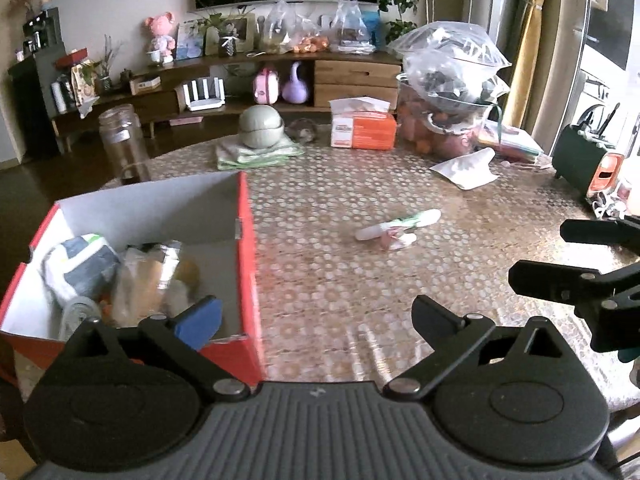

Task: Organize objects
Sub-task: 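Withdraw both tools from the box toward the white-green tube and pink clip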

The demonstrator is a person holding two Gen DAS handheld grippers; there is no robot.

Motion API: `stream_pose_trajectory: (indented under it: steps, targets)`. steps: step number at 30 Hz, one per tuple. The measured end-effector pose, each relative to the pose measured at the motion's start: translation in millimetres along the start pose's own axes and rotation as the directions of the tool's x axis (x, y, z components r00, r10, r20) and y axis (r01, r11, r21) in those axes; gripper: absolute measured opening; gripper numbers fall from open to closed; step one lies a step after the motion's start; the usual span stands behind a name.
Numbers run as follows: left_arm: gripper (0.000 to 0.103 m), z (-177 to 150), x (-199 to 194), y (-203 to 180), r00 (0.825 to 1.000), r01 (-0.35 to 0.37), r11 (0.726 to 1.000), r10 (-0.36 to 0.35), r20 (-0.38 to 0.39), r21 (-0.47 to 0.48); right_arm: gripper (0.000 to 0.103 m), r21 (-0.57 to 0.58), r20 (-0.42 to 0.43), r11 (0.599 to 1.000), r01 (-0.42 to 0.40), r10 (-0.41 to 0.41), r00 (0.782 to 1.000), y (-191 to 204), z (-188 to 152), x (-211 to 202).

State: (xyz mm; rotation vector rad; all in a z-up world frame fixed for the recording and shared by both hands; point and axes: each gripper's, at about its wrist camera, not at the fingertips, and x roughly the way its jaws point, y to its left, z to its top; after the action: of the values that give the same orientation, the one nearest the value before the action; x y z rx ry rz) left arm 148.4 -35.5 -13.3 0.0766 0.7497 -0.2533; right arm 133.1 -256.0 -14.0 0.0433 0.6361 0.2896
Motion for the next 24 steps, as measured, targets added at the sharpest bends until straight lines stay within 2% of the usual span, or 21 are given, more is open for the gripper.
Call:
stream_pose_trajectory:
  steps: [14,24]
  targets:
    - [0.102,9,41,-48,0.998,0.061,0.998,-0.061,-0.009,-0.012,0.103,-0.044,-0.036,0.998,0.055,-0.056,0.998,-69,-7,13]
    - [0.102,19,93,-70,0.999,0.042,0.999,-0.043,-0.03,-0.031,0.103,-0.093,-0.107,0.993,0.069,-0.079,0.991,-114,-4,62]
